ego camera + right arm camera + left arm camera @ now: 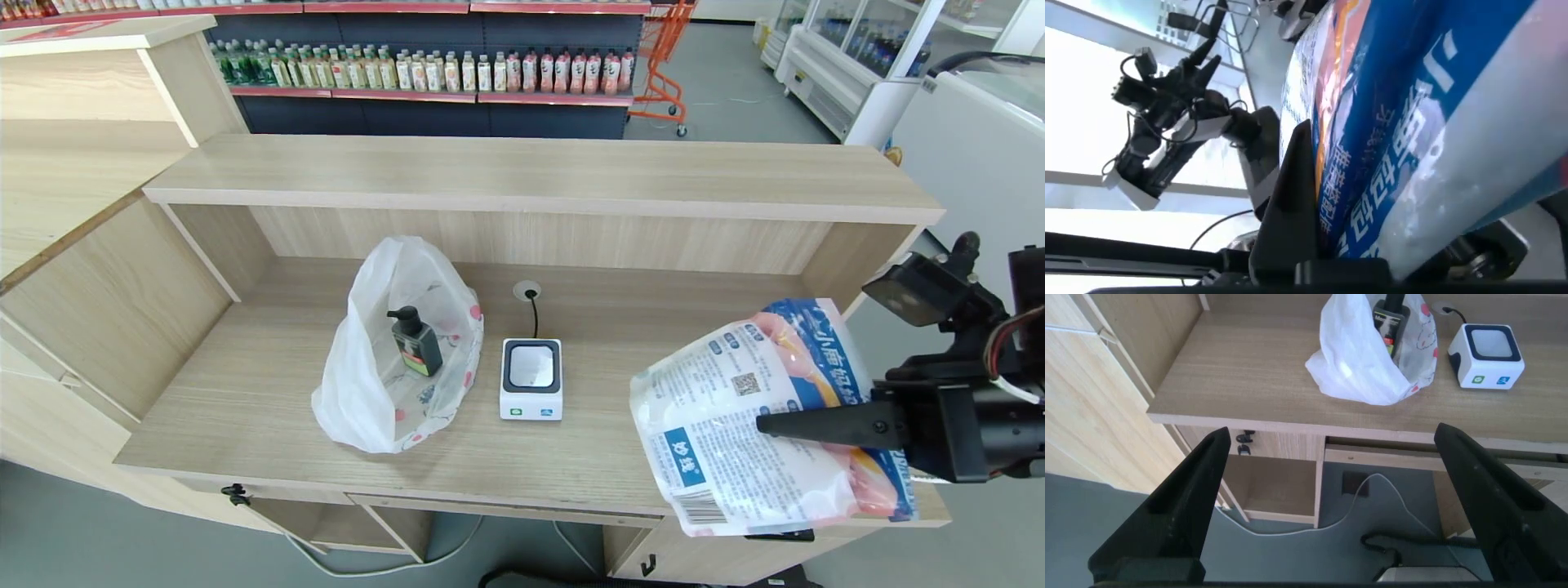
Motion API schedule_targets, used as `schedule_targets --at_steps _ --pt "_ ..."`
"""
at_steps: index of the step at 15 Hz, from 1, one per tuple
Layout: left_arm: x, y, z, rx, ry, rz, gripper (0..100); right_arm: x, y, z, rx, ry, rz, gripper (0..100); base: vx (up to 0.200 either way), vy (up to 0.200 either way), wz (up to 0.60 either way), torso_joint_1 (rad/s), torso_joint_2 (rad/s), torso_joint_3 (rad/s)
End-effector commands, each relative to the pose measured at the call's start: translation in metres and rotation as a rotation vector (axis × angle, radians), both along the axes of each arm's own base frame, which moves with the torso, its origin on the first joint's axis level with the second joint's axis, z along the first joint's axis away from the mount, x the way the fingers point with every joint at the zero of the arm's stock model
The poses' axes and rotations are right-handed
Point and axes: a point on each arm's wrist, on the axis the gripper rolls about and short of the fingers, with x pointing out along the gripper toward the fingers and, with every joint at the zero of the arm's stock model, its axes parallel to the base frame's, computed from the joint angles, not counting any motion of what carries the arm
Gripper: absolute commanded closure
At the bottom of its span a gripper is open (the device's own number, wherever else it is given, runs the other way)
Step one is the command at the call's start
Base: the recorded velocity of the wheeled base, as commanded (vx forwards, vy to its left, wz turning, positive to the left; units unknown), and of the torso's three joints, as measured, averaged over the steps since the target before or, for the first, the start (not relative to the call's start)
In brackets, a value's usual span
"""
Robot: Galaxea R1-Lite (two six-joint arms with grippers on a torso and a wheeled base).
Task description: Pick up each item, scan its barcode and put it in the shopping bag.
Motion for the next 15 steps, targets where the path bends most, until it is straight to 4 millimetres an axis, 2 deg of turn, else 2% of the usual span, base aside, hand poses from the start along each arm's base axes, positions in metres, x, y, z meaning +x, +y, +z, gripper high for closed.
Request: schedule_targets --at_steps 1,6,15 --pt "0.0 0.0 0.0 0.0 0.0 0.0 0 -0.009 0.008 0.01 0.024 0.019 0.027 100 0.0 0.0 0.0 0.0 0.0 0.0" --pt "0.0 0.0 0.0 0.0 0.0 0.0 0 -0.014 0.019 0.005 0.022 0.078 0.078 100 0.0 0.0 0.0 0.0 0.0 0.0" --pt "0.0 0.0 0.0 0.0 0.0 0.0 0 -0.02 0.022 0.006 -0.003 0.137 0.057 100 0.0 0.0 0.0 0.0 0.0 0.0"
